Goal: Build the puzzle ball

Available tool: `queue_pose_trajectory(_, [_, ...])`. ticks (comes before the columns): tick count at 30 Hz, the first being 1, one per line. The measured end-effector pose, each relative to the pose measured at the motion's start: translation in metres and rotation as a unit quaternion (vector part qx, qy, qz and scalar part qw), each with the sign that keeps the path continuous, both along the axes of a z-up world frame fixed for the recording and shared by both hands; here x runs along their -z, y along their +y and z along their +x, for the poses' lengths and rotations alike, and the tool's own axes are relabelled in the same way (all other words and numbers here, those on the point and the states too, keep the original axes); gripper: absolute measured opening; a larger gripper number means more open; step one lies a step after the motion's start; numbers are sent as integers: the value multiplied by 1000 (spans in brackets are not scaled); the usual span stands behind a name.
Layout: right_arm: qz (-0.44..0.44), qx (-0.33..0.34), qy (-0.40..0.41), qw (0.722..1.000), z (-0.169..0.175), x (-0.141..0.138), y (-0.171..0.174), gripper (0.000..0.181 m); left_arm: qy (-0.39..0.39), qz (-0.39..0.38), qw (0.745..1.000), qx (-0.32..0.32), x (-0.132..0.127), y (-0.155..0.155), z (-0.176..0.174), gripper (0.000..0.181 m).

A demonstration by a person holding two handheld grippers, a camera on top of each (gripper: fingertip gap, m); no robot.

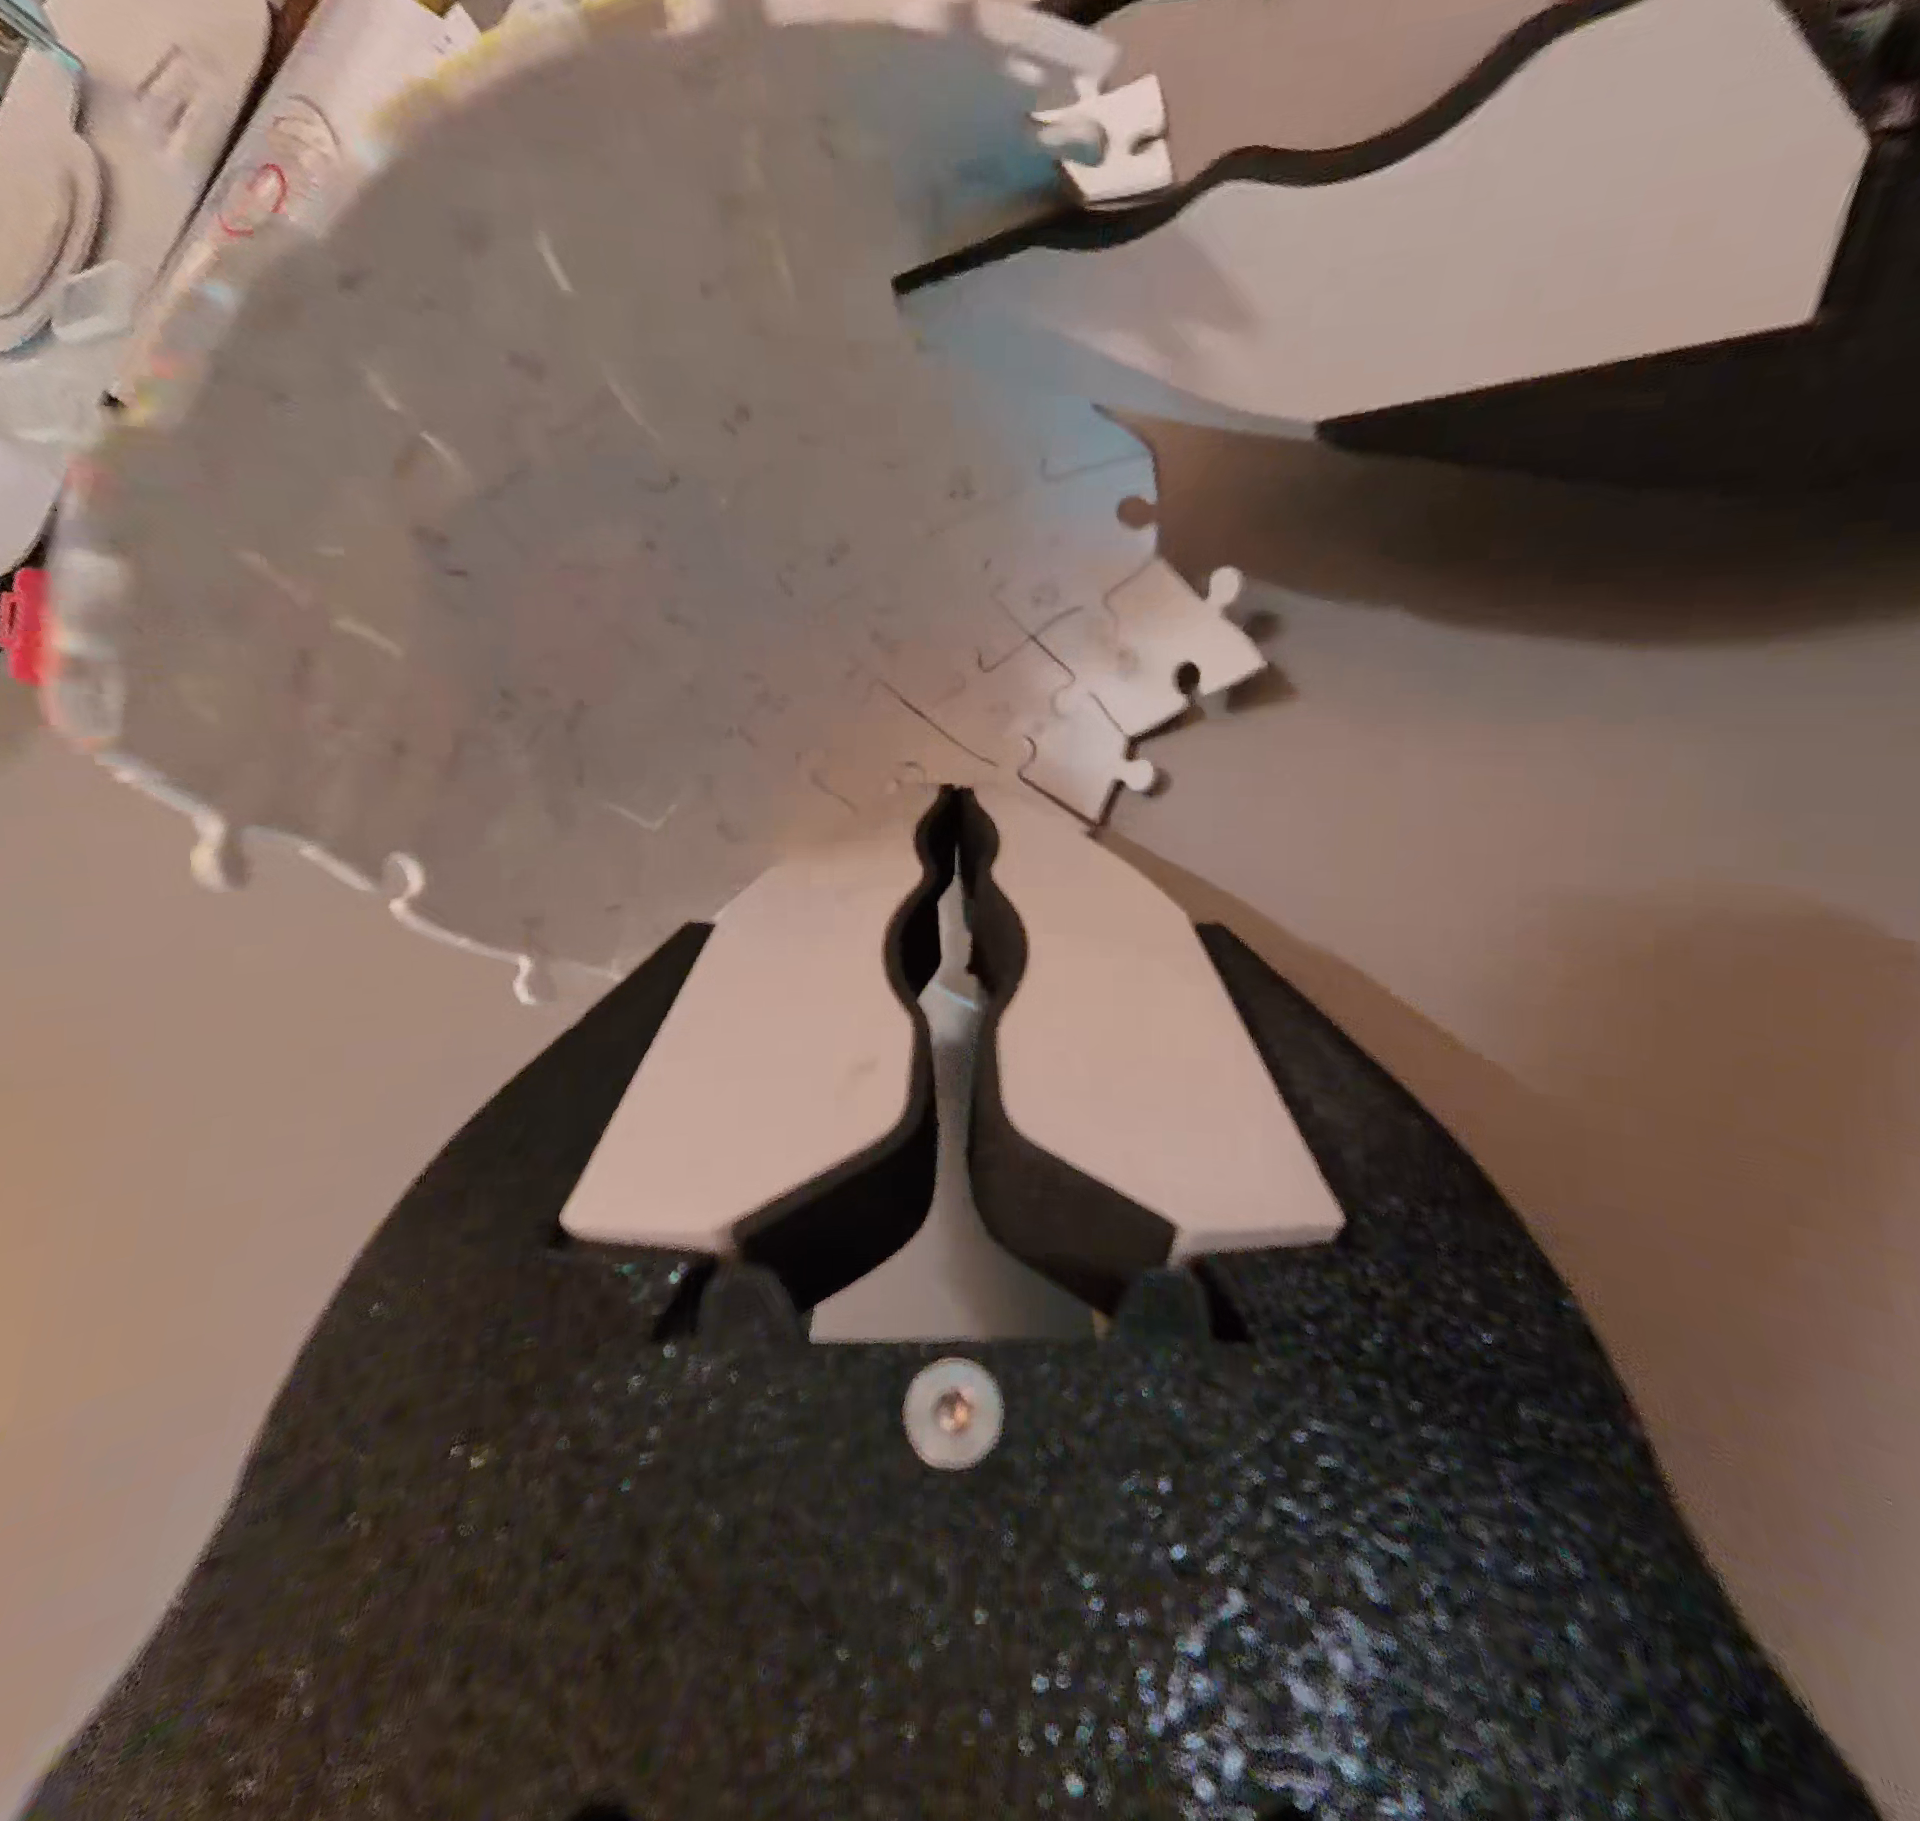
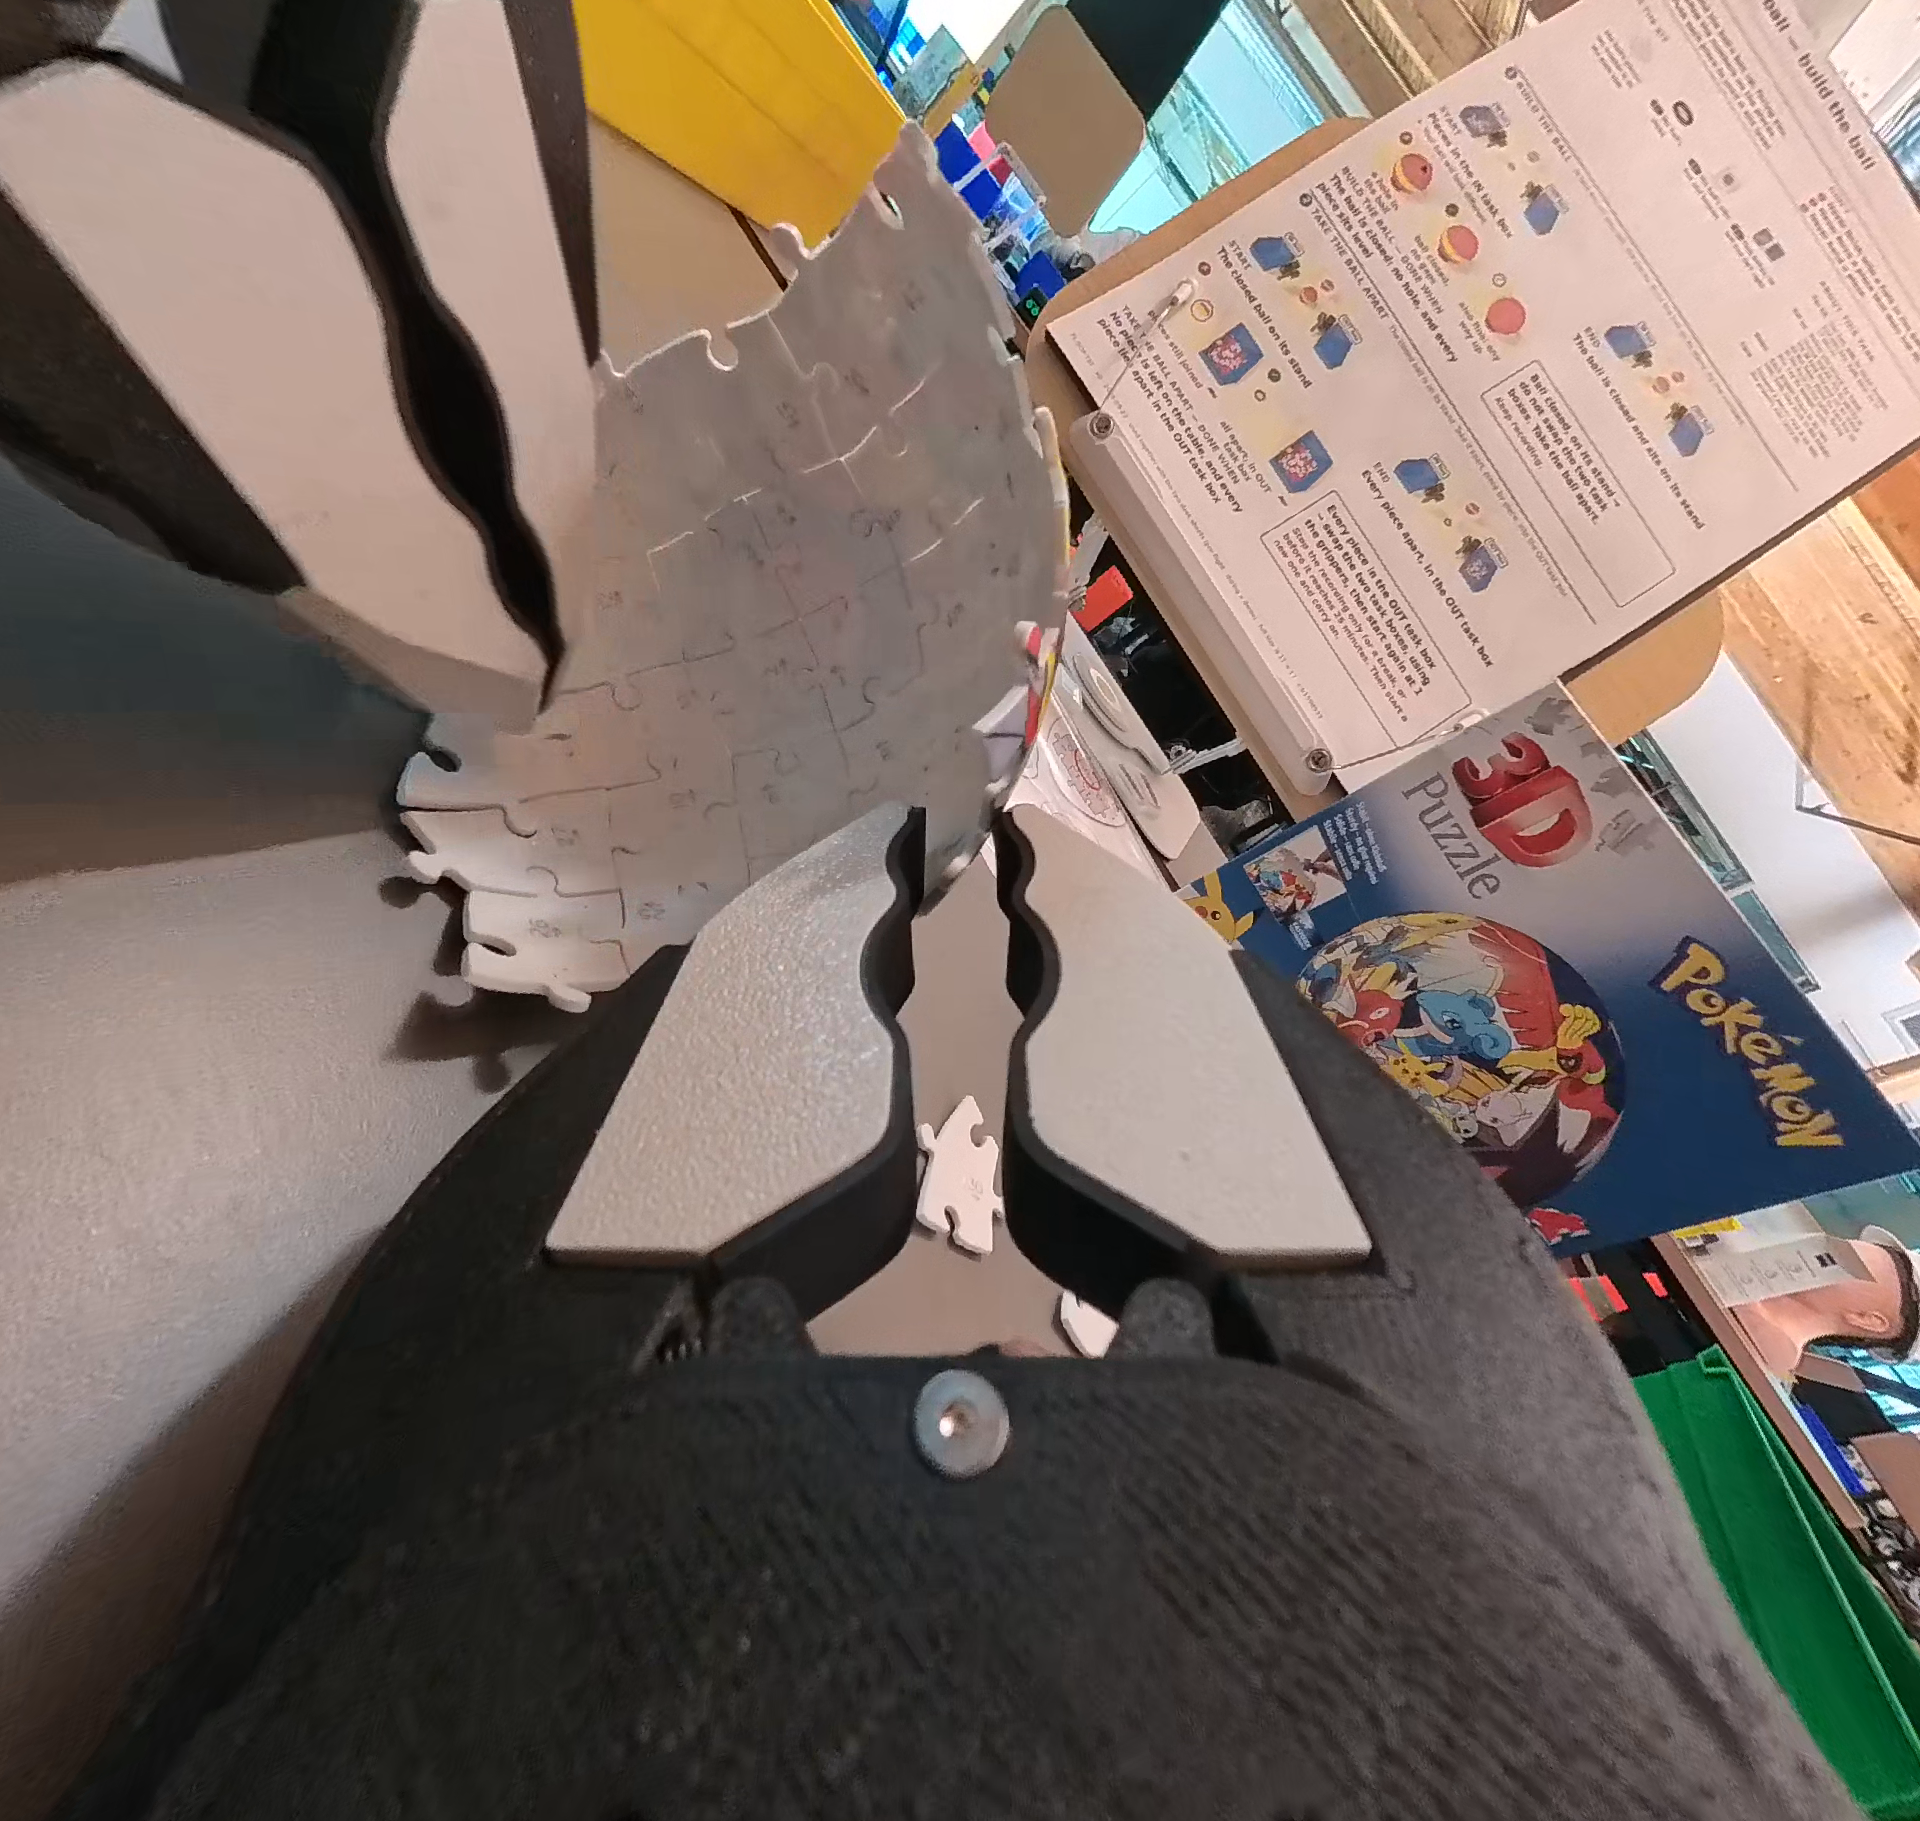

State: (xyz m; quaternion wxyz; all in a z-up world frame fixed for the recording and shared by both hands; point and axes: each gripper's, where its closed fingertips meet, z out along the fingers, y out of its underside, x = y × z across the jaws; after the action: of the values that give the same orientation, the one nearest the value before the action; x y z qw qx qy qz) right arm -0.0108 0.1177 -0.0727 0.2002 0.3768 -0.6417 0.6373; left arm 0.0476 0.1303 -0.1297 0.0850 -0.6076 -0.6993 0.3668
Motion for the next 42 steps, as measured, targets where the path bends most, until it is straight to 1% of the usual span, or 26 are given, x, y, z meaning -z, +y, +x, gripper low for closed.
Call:
queue_pose_trajectory(4, [-1, 0, 2, 1000, 0, 0, 0, 13, -1, 2, 1000, 17, 4, 5, -10, 0])
queue_pose_trajectory(6, [-3, -1, 4, 1000, 0, 0, 1, 13, -17, -1, 1000, 18, 8, 3, -11, 0])
queue_pose_trajectory(9, [-4, 0, 4, 1000, 0, -1, 1, 13, -25, 13, 1000, 15, 10, 4, -11, 0])
queue_pose_trajectory(11, [-3, 1, 2, 1000, 0, -1, 0, 13, -26, 8, 999, 19, 10, 4, -10, 0])
queue_pose_trajectory(12, [-3, 1, 3, 1000, -1, -1, 0, 13, -22, 4, 1000, 18, 9, 4, -9, 0])
queue_pose_trajectory(14, [-2, 1, 5, 1000, -1, 0, 0, 13, 16, 2, 1000, -3, -2, 1, -3, 0])
queue_pose_trajectory(16, [-2, 2, 7, 1000, -1, 0, 1, 13, 40, 20, 999, -26, -9, 1, 9, 0])
queue_pose_trajectory(20, [-3, 1, 6, 1000, 0, -1, 0, 13, 13, 4, 999, -31, -5, 3, 26, 0])
queue_pose_trajectory(23, [-3, 1, 7, 1000, 0, -1, 1, 13, -13, -10, 999, -51, 1, -3, 33, 0])
queue_pose_trajectory(27, [-7, 0, 14, 1000, 0, -2, 2, 13, 1, -11, 999, -50, 0, -4, 24, 0])
queue_pose_trajectory(31, [-10, 1, 21, 1000, 1, -2, 1, 13, -29, -30, 998, -51, 5, -10, 21, 0])
queue_pose_trajectory(36, [-20, 4, 47, 999, 2, -5, 1, 13, -29, -34, 998, -52, 6, -11, 16, 0])
queue_pose_trajectory(39, [-27, 8, 64, 998, 2, -7, 1, 13, 9, -53, 996, -75, -11, -16, 23, 0])
queue_pose_trajectory(42, [-29, 7, 65, 997, 2, -8, 0, 13, 57, -40, 992, -107, -26, -21, 37, 0])
